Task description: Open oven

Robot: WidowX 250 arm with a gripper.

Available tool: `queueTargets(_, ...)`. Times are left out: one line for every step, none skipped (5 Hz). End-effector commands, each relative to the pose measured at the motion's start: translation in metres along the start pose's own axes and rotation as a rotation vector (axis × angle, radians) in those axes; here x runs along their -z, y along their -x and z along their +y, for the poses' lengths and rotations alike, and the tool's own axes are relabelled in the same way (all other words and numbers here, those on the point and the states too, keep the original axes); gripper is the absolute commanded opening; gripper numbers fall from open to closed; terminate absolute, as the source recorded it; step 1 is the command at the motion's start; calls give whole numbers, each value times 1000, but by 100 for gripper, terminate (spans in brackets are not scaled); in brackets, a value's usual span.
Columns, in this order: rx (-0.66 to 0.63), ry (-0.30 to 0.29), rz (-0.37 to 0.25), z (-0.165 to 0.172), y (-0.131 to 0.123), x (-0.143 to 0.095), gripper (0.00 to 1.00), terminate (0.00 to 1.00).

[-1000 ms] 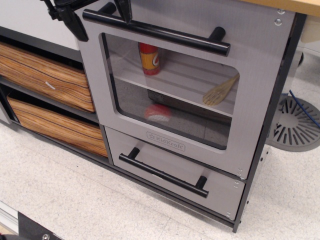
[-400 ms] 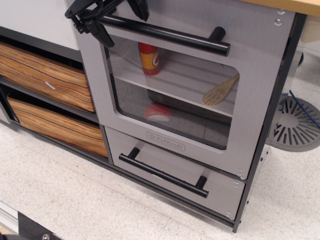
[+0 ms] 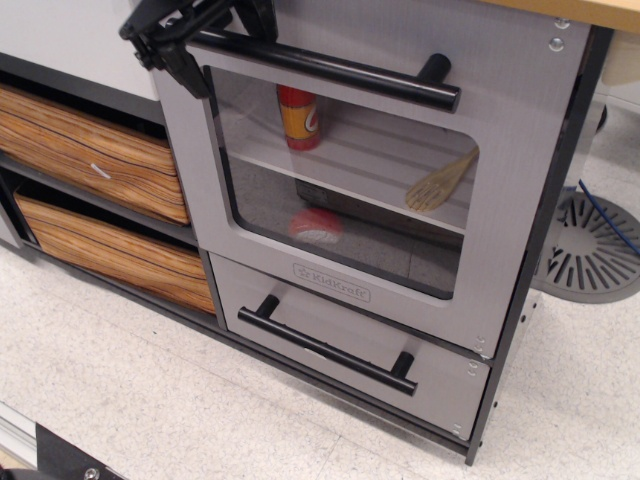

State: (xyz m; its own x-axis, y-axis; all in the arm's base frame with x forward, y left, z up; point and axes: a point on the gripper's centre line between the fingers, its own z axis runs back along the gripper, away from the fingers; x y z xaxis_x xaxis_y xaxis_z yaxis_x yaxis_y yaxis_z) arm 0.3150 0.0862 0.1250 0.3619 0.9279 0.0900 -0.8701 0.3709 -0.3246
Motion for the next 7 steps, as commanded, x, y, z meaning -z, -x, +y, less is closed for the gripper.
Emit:
queueTargets(65, 41, -20, 6, 0, -24, 100, 0)
queueTargets(81, 44, -12, 9, 2, -34, 100, 0)
queueTargets(96, 28, 4, 15, 6, -36, 100, 0)
queueTargets(196, 35, 20, 19, 16, -58, 100, 0)
queueTargets(310, 4, 49, 18, 28, -93, 100, 0)
queueTargets(368, -42, 9, 13, 36, -102, 100, 0)
queueTargets(392, -69, -51, -2, 32, -105, 100, 0)
